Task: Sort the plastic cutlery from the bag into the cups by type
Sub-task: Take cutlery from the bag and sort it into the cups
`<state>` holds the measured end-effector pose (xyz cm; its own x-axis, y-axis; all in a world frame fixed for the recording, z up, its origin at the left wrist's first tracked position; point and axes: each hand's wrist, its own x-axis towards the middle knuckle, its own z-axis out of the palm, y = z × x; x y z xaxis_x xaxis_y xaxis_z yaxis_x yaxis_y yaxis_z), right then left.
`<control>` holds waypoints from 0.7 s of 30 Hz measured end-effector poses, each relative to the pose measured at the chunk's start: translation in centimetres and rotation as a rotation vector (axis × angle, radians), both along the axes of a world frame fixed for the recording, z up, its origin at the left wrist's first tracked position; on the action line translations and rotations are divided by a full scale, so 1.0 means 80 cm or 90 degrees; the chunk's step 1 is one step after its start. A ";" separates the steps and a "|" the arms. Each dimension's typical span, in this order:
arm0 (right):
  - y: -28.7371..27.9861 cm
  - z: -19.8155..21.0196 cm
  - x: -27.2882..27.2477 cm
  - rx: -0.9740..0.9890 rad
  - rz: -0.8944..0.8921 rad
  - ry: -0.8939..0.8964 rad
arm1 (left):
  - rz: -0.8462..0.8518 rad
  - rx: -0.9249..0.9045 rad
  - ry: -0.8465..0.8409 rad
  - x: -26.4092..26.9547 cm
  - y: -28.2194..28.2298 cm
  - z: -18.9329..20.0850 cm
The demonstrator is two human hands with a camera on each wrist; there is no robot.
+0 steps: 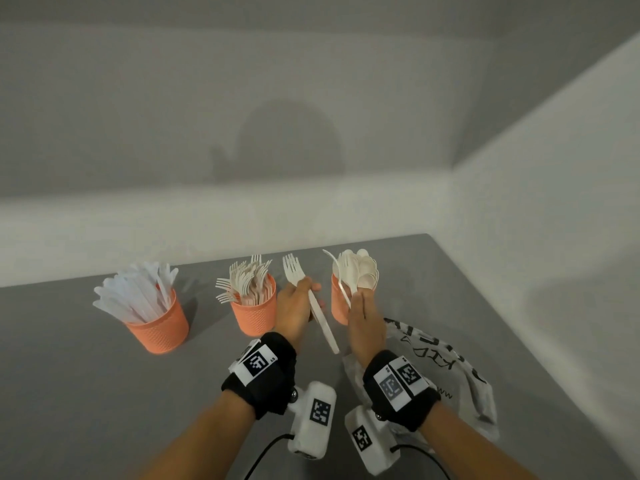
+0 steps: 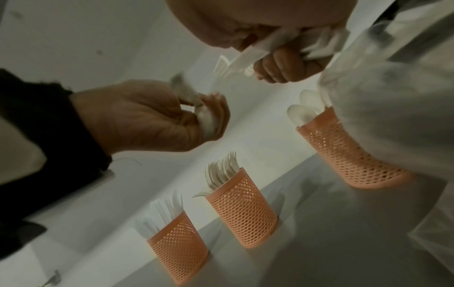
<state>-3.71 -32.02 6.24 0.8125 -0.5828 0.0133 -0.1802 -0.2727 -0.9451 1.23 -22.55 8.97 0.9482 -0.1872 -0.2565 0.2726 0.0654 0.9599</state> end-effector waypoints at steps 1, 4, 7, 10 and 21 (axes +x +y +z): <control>0.000 0.000 0.000 -0.002 0.003 -0.003 | 0.009 -0.005 -0.001 0.000 -0.001 0.001; 0.006 -0.001 0.004 0.015 0.006 -0.047 | -0.007 -0.006 -0.031 -0.008 -0.008 0.004; 0.012 0.000 0.008 0.077 0.027 -0.080 | -0.035 -0.009 -0.055 -0.020 -0.017 0.009; 0.011 0.007 0.005 0.202 0.069 -0.069 | -0.038 -0.011 -0.067 -0.026 -0.022 0.011; 0.012 0.000 0.001 0.145 0.117 -0.021 | 0.037 0.013 -0.123 -0.013 -0.011 0.002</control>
<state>-3.61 -31.09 6.24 0.9057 -0.4176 -0.0724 -0.1150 -0.0777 -0.9903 0.19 -23.43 9.13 0.9892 -0.1277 -0.0717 0.0794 0.0557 0.9953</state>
